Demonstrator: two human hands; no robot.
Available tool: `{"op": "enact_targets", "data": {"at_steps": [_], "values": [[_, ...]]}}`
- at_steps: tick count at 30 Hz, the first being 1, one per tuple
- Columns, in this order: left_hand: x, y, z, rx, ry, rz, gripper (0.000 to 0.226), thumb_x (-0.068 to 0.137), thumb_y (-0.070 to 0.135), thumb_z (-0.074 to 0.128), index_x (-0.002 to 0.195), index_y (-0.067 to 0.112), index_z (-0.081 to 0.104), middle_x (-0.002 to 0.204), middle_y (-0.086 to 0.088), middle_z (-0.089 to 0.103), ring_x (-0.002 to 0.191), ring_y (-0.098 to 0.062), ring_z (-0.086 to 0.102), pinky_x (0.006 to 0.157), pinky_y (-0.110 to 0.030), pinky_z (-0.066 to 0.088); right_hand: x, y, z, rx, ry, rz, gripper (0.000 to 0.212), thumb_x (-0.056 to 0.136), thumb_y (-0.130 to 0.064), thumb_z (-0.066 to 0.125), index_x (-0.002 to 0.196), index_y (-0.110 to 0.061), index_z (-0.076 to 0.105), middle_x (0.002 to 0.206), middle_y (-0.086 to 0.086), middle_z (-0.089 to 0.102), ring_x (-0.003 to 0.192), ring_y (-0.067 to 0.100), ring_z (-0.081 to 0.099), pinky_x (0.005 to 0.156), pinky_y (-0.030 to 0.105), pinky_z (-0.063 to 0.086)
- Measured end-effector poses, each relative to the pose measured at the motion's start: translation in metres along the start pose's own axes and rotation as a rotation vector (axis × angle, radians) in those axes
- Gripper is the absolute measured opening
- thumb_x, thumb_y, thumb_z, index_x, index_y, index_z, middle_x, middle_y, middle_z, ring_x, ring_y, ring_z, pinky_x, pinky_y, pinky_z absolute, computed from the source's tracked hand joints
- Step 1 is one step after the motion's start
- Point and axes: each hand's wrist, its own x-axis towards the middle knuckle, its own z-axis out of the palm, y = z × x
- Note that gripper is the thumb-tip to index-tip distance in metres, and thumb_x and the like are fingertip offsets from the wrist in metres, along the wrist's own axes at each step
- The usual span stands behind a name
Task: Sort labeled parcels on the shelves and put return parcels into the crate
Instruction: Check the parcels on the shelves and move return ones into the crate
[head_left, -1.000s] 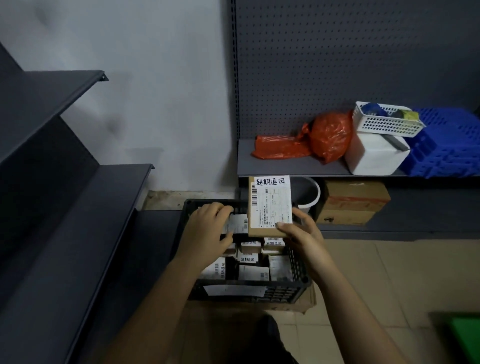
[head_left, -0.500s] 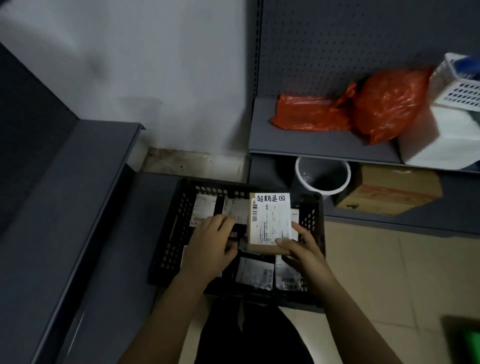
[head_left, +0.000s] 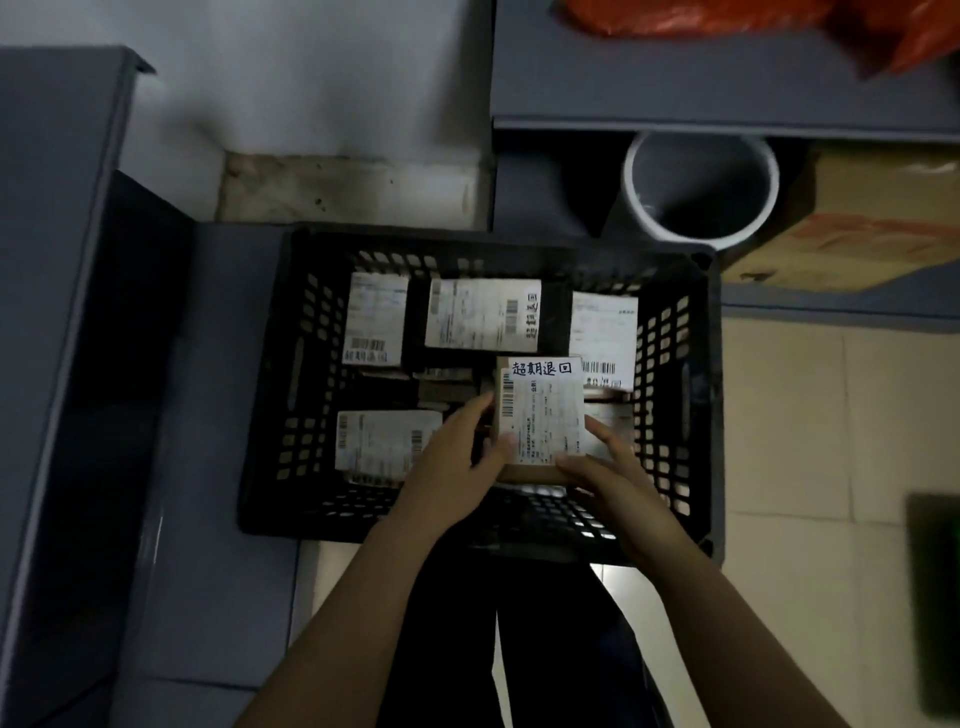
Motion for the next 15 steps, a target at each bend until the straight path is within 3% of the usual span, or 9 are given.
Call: {"op": "enact_targets", "data": {"at_steps": [4,10,13,15], "values": [[0.008,-0.012,0.027,-0.087,-0.034,-0.048,0.058,0.093,0.04,0.06,0.145,0.031,0.036,0.138,0.011,0.05,0.121,-0.003,0.051,0.098,-0.023,0.047,0.012,0.018,-0.004,-0.033,0.015,0.028,0.048,0.089,-0.012,0.067,0.128,-0.032,0.047,0.112,0.002,0.068,0.101,0.014,0.068,0.088,0.027,0.054],[0.015,-0.013,0.061,-0.126,-0.154,-0.058,0.058,0.092,0.028,0.064,0.143,0.031,0.037,0.136,0.011,0.049,0.115,-0.003,0.054,0.089,-0.014,0.046,0.023,0.026,-0.023,-0.277,0.115,-0.01,0.027,0.093,-0.024,0.062,0.12,-0.027,0.055,0.099,-0.018,0.063,0.087,-0.006,0.059,0.069,0.012,0.045],[0.022,-0.012,0.076,-0.115,-0.186,-0.052,0.062,0.092,0.019,0.065,0.144,0.032,0.034,0.135,0.013,0.048,0.114,-0.004,0.054,0.088,-0.012,0.046,0.03,0.029,-0.032,-0.396,0.189,-0.013,0.035,0.094,-0.02,0.059,0.128,-0.021,0.053,0.107,-0.007,0.063,0.098,0.01,0.062,0.081,0.023,0.048],[0.027,-0.012,0.086,-0.096,-0.198,-0.016,0.066,0.091,0.015,0.064,0.141,0.043,0.03,0.134,0.016,0.047,0.118,-0.002,0.051,0.094,-0.019,0.047,0.034,0.03,-0.036,-0.485,0.241,-0.012,0.042,0.094,-0.016,0.055,0.134,-0.019,0.044,0.117,0.001,0.062,0.101,0.018,0.06,0.084,0.032,0.049]]}}
